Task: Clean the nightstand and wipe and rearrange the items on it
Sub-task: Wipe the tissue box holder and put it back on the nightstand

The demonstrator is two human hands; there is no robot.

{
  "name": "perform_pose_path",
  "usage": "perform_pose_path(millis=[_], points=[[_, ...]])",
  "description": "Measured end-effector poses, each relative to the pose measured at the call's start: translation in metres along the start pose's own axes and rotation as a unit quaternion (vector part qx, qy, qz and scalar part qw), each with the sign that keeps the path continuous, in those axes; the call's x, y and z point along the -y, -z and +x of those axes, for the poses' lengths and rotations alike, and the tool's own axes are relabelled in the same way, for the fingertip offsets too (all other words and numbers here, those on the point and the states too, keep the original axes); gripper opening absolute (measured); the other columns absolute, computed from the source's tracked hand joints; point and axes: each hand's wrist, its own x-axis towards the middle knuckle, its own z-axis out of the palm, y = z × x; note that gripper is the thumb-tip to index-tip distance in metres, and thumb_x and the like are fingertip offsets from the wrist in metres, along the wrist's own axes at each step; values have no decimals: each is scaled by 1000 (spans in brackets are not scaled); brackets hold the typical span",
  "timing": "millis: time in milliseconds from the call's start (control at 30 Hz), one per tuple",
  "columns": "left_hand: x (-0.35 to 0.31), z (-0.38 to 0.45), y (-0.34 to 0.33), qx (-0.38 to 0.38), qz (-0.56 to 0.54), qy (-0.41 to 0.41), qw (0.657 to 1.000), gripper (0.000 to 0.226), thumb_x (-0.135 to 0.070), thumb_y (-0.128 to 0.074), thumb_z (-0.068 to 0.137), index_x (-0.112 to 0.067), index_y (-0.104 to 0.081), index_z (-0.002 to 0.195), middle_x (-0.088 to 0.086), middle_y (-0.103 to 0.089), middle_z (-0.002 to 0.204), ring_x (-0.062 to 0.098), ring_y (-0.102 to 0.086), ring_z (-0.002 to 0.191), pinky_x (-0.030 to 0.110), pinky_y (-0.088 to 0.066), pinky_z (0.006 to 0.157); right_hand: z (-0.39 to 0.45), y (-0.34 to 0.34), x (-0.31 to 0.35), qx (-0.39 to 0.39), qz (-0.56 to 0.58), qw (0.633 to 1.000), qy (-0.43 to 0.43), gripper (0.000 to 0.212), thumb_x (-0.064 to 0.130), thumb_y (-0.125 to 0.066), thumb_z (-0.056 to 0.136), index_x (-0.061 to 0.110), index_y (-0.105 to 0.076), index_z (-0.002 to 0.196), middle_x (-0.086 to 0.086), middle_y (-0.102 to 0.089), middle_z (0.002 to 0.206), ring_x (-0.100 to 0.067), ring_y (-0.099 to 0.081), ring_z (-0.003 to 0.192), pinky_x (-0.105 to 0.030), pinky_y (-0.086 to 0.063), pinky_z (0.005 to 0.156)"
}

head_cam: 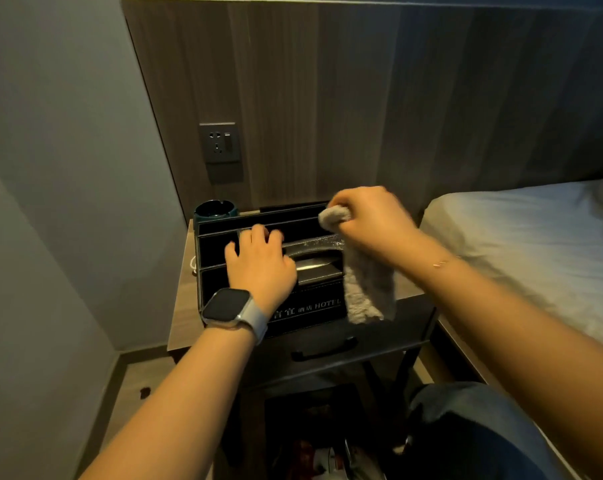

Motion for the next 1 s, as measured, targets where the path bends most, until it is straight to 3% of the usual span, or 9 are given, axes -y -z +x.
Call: perform_pose_path(millis=[167, 267, 367, 533, 700, 867, 1000], points=[[5, -1, -14, 9, 29, 21, 999, 36, -30, -35, 94, -17, -53, 123, 2, -46, 125, 24, -40, 117, 39, -31, 90, 20, -66, 52, 91, -22, 995, 45, 10, 16, -54, 86, 12, -63, 84, -9, -62, 90, -30, -61, 87, -32, -40, 63], [4, -1, -12, 11, 17, 24, 1000, 37, -29, -36, 93, -19, -53, 124, 1, -45, 126, 22, -39, 118, 37, -30, 87, 18, -73, 42, 72, -42, 995, 47, 8, 14, -56, 88, 8, -58, 83, -7, -57, 90, -29, -61, 88, -34, -45, 66], [4, -2, -12, 12, 9, 24, 1000, 39, -29, -35, 93, -20, -53, 126, 0, -45, 128, 20, -38, 119, 36, -29, 88, 19, -55, 22, 95, -113, 988, 38, 14, 16, -57, 90, 12, -51, 79, -11, -59, 93, -31, -59, 91, -33, -41, 68], [4, -2, -11, 19, -2, 28, 999, 37, -28, -35, 91, -19, -54, 122, 0, -44, 127, 21, -37, 119, 36, -28, 90, 28, -41, 25, 98, -160, 982, 23, 36, 15, -57, 89, 14, -38, 58, -1, -38, 61, -30, -52, 72, -33, -36, 61], [5, -2, -11, 18, -14, 29, 999, 34, -27, -38, 90, -18, -57, 117, 1, -46, 123, 22, -38, 117, 37, -27, 88, 29, -67, 53, 121, -97, 987, 51, 12, 17, -58, 88, 10, -58, 79, -1, -49, 67, -29, -56, 75, -31, -36, 60], [6, -3, -8, 13, -23, 27, 999, 39, -29, -35, 91, -20, -56, 122, -2, -47, 125, 18, -38, 120, 37, -27, 94, 31, -41, 16, 110, -205, 972, 25, 18, 21, -55, 91, 7, -64, 99, -15, -64, 100, -36, -61, 92, -34, -39, 67], [13, -5, -7, 21, -23, 19, 999, 41, -31, -33, 93, -21, -54, 126, -4, -46, 127, 16, -38, 122, 38, -26, 96, 24, 1, -7, 95, -121, 988, 3, 14, 19, -55, 80, 11, -65, 74, -14, -60, 71, -35, -55, 70, -30, -40, 59]])
